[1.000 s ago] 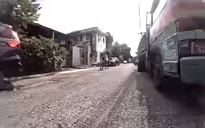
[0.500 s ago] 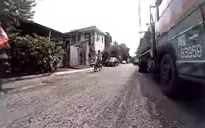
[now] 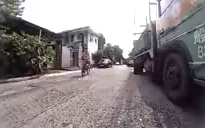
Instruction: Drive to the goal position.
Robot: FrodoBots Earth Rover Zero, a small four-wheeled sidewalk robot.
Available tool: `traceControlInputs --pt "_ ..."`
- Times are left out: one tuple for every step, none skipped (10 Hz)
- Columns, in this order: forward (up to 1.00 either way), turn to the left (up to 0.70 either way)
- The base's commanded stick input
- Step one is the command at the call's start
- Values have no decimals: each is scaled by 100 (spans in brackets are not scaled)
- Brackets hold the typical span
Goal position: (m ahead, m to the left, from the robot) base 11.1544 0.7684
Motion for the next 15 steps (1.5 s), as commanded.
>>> traceControlInputs --pt "70 0" --pt "70 0" --pt "70 0" --pt "70 0" --pt "70 0" --pt "70 0" --pt "70 -3" --pt "70 -22" --pt "70 0" --pt "70 0" --pt "70 6" --pt "70 21" --pt "70 0" --pt "70 0" --pt "70 0"
